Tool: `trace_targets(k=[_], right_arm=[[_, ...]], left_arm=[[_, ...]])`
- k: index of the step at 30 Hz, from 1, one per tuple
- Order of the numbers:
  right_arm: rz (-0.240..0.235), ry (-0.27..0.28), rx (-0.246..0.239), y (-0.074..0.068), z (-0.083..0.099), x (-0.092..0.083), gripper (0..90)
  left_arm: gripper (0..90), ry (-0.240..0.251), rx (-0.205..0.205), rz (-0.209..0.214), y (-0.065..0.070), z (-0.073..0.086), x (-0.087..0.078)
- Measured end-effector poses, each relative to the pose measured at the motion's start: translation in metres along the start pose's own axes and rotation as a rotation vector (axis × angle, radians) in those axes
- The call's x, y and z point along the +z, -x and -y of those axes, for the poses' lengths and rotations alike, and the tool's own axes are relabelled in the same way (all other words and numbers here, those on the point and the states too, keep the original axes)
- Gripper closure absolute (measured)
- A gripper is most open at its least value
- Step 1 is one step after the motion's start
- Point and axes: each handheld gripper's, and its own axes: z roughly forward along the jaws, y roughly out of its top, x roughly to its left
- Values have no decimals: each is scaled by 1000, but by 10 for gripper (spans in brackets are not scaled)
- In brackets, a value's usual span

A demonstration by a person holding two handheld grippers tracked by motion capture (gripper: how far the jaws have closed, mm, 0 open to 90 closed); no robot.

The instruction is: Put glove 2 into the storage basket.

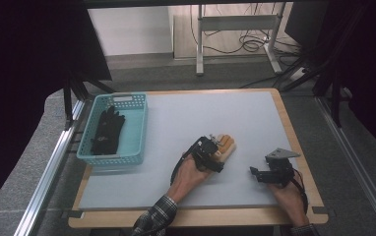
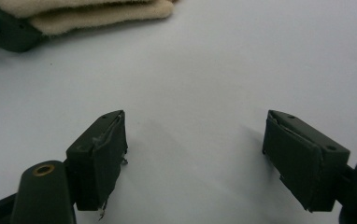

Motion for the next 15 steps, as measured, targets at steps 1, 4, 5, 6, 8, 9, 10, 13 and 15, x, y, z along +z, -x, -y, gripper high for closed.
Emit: trace_targets(k=[1, 4, 5, 6, 8, 9, 10, 13, 15], right_arm=[[0, 0, 0, 0, 0, 0, 213], [0, 0, 0, 0, 0, 0, 212], [0, 0, 0, 0, 0, 0, 212], [0, 0, 0, 0, 0, 0, 212], [0, 0, 0, 0, 0, 0, 212], [0, 0, 0, 0, 0, 0, 213], [0, 0, 0, 0, 0, 0, 212], [1, 0, 0, 0, 0, 0, 212], [1, 0, 0, 0, 0, 0, 212]], left_arm=[[295, -3, 4, 1, 0, -1, -1], [424, -15, 7, 7, 0, -2, -3], [473, -20, 6, 11, -1, -3, -4], [506, -25, 5, 17, -1, -3, -4], [549, -26, 0, 30, -3, -3, -5], [568, -22, -2, 39, -4, -3, -5], [580, -21, 1, 47, -5, -3, -6], [605, -15, -8, 66, -6, -2, -8], [615, -15, -8, 71, -7, -2, -10]])
